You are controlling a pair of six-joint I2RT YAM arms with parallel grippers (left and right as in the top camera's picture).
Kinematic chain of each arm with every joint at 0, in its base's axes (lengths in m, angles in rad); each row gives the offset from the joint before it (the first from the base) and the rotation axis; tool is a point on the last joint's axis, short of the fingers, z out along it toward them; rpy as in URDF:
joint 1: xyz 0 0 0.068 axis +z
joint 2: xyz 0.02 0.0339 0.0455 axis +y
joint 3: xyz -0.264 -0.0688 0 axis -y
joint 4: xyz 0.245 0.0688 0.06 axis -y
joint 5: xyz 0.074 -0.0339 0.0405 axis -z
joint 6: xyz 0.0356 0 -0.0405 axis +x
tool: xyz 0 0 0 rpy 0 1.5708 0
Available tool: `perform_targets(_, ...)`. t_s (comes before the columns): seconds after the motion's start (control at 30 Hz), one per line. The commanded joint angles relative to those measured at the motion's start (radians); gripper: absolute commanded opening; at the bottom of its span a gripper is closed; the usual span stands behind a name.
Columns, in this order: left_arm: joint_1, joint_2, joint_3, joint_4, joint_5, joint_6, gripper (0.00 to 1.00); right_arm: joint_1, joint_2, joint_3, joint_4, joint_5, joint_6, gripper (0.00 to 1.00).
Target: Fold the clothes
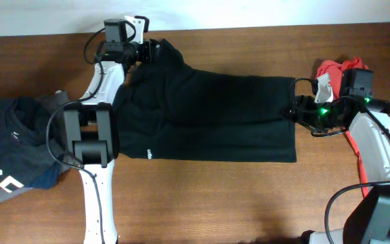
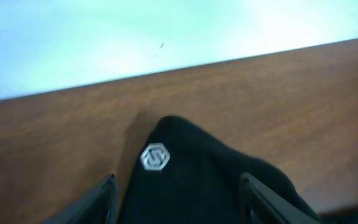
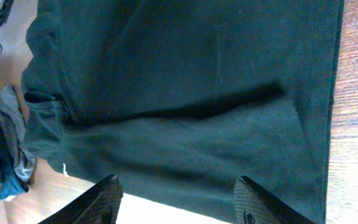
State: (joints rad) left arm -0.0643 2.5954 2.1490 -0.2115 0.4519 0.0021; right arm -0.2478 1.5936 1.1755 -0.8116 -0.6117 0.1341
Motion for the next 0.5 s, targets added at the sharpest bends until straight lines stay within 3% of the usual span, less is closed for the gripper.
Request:
perform_targets(0.0, -0.025, 0.042, 0.035, 0.021, -0.015, -0.01, 0.61, 0.005, -0.015, 0.018, -0.002, -0.004, -0.007, 0.63)
perform_targets(0.23, -0.041, 0.069, 0.035, 0.021, -0.091, -0.01, 0.57, 0.006, -0.015, 0.018, -0.003, -0.002, -0.007, 0.62)
perform_targets(0.47, -0.041, 0.072, 0.035, -0.012, -0.135, -0.01, 0.38, 0.005, -0.015, 0.018, -0.017, -0.002, -0.007, 0.61)
